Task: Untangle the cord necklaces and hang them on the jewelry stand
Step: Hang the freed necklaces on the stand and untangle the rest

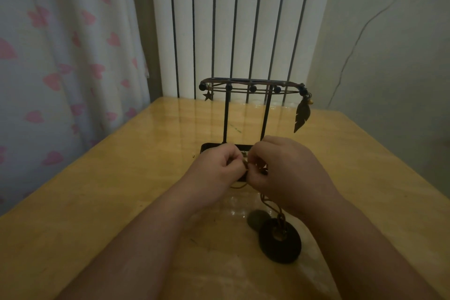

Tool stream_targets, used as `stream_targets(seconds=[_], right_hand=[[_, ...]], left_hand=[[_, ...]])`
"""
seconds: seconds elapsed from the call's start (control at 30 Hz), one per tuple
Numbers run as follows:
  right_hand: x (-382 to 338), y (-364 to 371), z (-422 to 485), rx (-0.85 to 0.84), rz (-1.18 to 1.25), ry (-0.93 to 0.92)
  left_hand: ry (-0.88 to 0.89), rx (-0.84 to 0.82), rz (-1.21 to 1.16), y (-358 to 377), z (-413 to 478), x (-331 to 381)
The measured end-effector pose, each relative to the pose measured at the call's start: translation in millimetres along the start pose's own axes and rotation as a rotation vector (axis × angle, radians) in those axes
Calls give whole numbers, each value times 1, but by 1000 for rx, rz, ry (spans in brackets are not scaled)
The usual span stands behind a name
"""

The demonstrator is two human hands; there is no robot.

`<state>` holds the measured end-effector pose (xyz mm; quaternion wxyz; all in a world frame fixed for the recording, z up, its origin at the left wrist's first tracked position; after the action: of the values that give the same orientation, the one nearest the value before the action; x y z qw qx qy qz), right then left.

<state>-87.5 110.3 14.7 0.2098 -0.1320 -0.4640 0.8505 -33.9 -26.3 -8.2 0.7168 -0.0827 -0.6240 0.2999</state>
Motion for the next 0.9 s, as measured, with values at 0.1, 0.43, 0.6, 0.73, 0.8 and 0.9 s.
stream_targets(seconds=[0.1, 0.43, 0.6, 0.73, 0.8, 0.9], right_hand=[[-1, -3, -2, 26, 49, -11], [0, -3, -4, 6, 57, 31], [1, -2, -3, 16, 70, 63], [1, 0, -4, 12, 131, 87], [1, 0, -5, 24, 161, 89], [1, -1, -5, 34, 175, 70]], left_hand=[[-54, -60, -109, -4, 0, -3], [-73, -84, -159, -3, -2, 0], [-8, 55, -74, -2, -2, 4], [5, 70, -42, -3, -2, 2], [11, 80, -41, -4, -2, 1], [19, 95, -13, -4, -2, 1]])
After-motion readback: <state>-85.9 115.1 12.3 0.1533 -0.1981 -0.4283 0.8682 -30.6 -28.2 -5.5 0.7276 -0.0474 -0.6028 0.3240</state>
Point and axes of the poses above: each hand's wrist, its own z-axis towards the middle knuckle, its own y-axis out of the palm, x = y × z, the point moved 1 cm from there along z, towards the middle knuckle, and after that the axes turned 6 degrees about -y, right-handed, at the moved point
